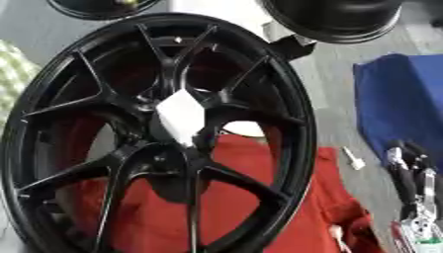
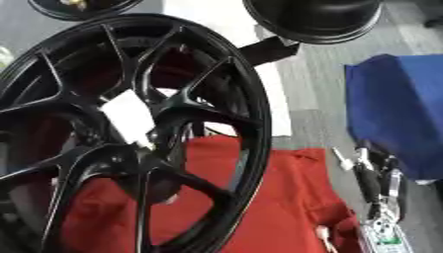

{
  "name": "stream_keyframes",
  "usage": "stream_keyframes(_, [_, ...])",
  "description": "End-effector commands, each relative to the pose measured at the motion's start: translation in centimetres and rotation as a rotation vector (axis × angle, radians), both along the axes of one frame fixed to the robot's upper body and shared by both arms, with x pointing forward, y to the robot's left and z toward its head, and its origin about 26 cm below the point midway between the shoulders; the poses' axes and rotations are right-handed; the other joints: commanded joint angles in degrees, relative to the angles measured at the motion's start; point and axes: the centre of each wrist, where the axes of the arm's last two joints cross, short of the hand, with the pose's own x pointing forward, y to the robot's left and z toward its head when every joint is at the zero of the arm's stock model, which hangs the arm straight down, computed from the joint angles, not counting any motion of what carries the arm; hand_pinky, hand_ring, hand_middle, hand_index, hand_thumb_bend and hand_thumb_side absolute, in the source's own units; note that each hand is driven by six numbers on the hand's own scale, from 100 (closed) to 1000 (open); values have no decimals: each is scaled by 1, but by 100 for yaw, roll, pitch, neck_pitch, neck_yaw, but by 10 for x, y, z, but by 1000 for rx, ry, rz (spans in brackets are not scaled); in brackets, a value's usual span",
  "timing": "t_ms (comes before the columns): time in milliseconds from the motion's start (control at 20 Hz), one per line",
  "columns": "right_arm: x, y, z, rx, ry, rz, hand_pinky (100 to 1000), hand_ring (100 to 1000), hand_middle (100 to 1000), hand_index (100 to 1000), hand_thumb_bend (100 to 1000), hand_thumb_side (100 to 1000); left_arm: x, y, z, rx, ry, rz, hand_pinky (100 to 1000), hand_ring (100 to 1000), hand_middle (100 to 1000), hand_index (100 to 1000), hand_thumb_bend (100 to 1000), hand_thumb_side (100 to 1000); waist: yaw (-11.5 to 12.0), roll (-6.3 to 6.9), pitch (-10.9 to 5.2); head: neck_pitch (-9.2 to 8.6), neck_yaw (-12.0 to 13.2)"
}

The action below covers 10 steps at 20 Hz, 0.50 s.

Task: Pull the pin out of the wheel hub.

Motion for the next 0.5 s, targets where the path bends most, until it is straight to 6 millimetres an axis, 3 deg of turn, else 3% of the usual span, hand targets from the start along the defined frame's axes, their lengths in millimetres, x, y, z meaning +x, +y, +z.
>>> stream_keyframes(50, [-1, -11, 8, -23, -16, -17, 683, 848, 697, 852, 249, 577, 5, 57, 12, -143, -102, 198, 485, 368, 206, 455, 100, 256, 28, 15, -178, 2, -16])
stream_keyframes(300, [-1, -14, 7, -16, -15, -22, 684, 848, 697, 852, 249, 576, 35, 133, -19, -261, -128, 507, 487, 369, 206, 454, 100, 255, 25, 13, -223, 19, -46])
stream_keyframes(500, [-1, -15, 6, -11, -14, -19, 684, 848, 696, 852, 248, 576, 47, 161, -59, -244, -76, 649, 497, 382, 219, 464, 100, 264, -14, -9, -250, 15, -48])
